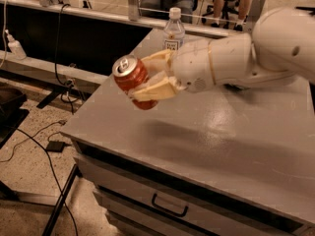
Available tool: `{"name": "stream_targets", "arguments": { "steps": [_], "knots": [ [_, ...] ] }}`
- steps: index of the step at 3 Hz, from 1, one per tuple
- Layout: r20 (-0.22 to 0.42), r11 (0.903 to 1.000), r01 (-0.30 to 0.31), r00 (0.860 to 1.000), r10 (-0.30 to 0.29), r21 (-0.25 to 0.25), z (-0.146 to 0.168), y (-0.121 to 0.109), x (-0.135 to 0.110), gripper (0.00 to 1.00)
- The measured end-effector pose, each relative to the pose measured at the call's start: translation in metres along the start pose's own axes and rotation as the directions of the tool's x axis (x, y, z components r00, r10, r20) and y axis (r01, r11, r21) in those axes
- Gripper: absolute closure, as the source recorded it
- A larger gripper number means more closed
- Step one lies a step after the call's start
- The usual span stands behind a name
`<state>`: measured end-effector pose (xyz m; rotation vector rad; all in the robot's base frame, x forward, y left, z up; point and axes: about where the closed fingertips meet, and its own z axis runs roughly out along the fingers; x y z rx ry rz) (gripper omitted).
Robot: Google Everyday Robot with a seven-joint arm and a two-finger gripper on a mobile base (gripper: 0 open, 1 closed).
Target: Knock coke can over
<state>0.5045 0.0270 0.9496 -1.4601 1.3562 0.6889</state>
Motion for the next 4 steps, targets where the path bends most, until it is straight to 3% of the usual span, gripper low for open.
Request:
{"name": "stream_targets", "arguments": {
  "steps": [1,2,3,4],
  "knots": [
    [-0.201,0.9973,0.051,0.979,-0.039,0.053,-0.036,-0.005,-0.028,1.00],
    [-0.371,0.9971,0.052,0.928,-0.028,0.056,-0.064,-0.017,-0.038,1.00],
    [-0.541,0.9982,-0.041,0.839,0.059,0.045,-0.085,-0.029,-0.014,1.00],
    [-0.664,0.9851,-0.149,0.729,0.168,0.086,-0.105,-0.035,0.023,1.00]
  ]
}}
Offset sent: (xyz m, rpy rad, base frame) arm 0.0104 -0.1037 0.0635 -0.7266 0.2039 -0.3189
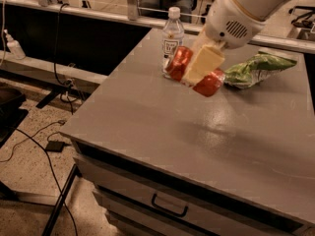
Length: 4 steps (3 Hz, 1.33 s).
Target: Knock coke can over
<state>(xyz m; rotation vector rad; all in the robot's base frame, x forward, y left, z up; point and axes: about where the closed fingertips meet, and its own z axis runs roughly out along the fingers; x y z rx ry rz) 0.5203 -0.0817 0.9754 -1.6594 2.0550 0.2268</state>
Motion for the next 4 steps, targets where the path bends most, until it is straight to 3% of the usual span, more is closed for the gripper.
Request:
{"name": "stream_targets", "arguments": {
  "steps": [1,2,4],
  "knots": [
    [-0.116,0.9977,-0.068,0.991,0.068,-0.001,0.012,-0.002,0.035,1.00],
    [-0.176,0.9942,-0.106,0.979,0.102,-0.014,0.029,0.003,0.060,0.87],
    [-0.285,0.9905,-0.123,0.953,0.100,-0.062,0.063,0.011,0.073,0.41]
  ]
}}
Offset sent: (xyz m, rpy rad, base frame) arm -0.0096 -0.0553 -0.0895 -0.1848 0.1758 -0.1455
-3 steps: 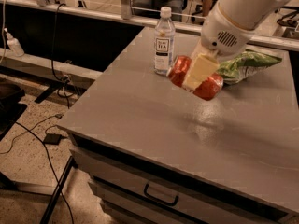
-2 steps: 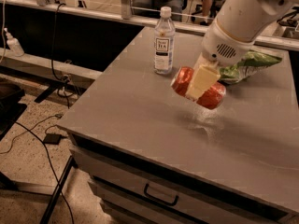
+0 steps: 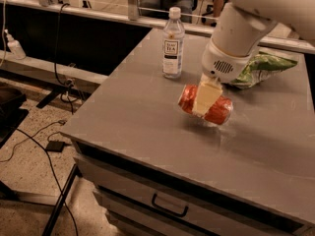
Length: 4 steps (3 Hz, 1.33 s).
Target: Knock coke can over
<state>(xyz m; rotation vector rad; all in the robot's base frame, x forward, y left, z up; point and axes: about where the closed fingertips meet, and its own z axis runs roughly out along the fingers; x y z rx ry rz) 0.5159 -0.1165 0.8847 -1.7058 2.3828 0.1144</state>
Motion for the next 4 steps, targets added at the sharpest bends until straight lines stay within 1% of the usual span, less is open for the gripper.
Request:
{"name": "stream_targets", "arguments": {
  "steps": [1,2,3,4],
  "knots": [
    [-0.053,0.9998,-0.019,0.998,0.019,-0.008,0.018,-0.002,-0.003,0.17],
    [-0.053,0.9998,-0.020,0.998,0.020,-0.006,0.019,-0.002,-0.004,0.00],
    [-0.042,0.9998,-0.021,0.999,0.020,-0.007,0.019,-0.003,-0.002,0.00],
    [0.031,0.9996,-0.026,0.999,0.026,-0.014,0.021,-0.012,0.013,0.00]
  ]
}}
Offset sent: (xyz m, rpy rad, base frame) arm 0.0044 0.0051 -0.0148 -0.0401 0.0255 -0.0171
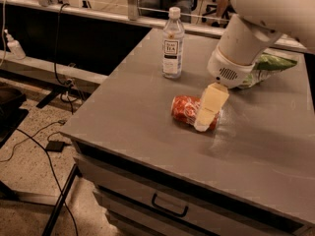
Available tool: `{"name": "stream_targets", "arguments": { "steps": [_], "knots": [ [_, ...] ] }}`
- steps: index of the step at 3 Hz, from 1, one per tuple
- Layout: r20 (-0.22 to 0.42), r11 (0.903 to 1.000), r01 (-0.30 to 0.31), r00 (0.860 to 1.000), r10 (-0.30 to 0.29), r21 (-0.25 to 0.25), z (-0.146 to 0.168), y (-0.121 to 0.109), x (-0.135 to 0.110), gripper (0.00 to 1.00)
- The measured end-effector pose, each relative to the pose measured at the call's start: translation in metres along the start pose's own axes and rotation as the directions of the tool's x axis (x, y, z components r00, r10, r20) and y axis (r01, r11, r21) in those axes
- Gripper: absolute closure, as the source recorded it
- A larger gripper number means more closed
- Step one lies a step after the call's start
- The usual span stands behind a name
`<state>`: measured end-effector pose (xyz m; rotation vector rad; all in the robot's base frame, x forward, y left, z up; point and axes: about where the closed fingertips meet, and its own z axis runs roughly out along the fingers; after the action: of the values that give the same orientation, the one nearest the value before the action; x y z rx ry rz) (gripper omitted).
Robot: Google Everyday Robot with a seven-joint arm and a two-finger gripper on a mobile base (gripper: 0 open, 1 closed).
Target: Knock coke can over
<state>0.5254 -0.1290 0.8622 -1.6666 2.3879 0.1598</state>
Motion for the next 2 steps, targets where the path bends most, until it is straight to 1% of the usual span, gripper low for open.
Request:
{"name": "stream_targets", "arguments": {
  "steps": [1,2],
  "knots": [
    [0.117,0.9999,-0.013,0.993,0.013,-0.004,0.009,-0.012,0.033,0.00],
    [0.242,0.9998,-0.022,0.970,0.021,0.000,0.012,-0.026,0.069,0.00]
  ]
}}
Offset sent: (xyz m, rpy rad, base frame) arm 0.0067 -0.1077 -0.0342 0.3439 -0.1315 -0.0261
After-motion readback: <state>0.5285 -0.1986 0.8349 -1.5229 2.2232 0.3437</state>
